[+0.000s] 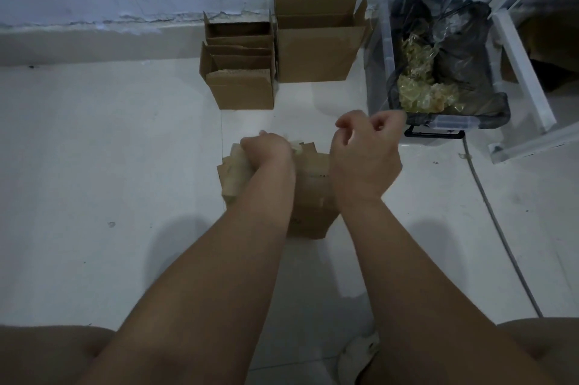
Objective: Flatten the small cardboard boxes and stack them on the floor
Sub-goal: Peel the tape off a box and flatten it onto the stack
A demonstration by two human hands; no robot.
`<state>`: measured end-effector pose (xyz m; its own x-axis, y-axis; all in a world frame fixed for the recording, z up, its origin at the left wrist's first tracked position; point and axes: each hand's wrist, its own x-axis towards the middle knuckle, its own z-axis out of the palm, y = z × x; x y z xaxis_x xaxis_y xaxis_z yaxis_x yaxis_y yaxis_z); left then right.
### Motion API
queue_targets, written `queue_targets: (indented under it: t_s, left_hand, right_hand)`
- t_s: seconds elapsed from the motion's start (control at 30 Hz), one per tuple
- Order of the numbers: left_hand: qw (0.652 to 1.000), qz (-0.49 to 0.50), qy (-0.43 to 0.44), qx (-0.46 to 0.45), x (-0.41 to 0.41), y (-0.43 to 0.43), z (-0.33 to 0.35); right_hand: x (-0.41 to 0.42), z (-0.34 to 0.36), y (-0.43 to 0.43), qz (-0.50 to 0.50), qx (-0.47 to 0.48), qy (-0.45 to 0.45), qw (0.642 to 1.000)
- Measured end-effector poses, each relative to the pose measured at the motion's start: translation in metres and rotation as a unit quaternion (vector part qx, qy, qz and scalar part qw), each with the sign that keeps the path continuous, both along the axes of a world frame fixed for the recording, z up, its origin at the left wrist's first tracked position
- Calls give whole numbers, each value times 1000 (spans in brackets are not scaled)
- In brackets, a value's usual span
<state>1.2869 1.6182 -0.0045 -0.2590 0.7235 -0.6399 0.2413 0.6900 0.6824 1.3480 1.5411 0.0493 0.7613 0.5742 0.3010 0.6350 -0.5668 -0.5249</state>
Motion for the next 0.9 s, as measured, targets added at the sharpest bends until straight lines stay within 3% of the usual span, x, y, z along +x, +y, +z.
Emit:
queue_targets:
  t_s: [0.03, 0.07, 0.1, 0.2, 0.27, 0.37, 0.43, 0.6, 0.73, 0.9]
  left_hand:
    - [987, 121, -95, -38, 4, 8, 5]
    - [984, 127, -118, -25, 7, 9, 7]
    - [991, 72, -108, -22, 9, 6, 10]
    - [986, 58, -156, -19, 13, -8, 20]
    - [974, 51, -220, -26, 12, -12, 20]
    - [959, 44, -278, -22, 9, -11, 22]
    - [953, 39, -300, -32, 9, -11, 23]
    - [936, 10, -348, -57, 6, -6, 19]
    - [948, -80, -307, 3, 7, -8, 15]
    - [947, -209, -235, 71, 5, -17, 11]
  right_hand:
    - [7, -1, 4, 6, 0, 50, 999]
    - [12, -2, 7, 19, -4, 140, 990]
    - [15, -3, 11, 28, -4, 257, 966]
    - [10, -3, 15, 36, -15, 584, 811]
    - [3, -9, 10, 76, -22, 648, 758]
    - [0, -18, 4, 96, 51, 672, 732]
    - [1, -21, 3, 91, 76, 674, 729]
    - [4, -26, 5, 25, 105, 610, 785]
    - [9, -30, 7, -76, 174, 623, 759]
    - [9, -38, 12, -133, 118, 540, 822]
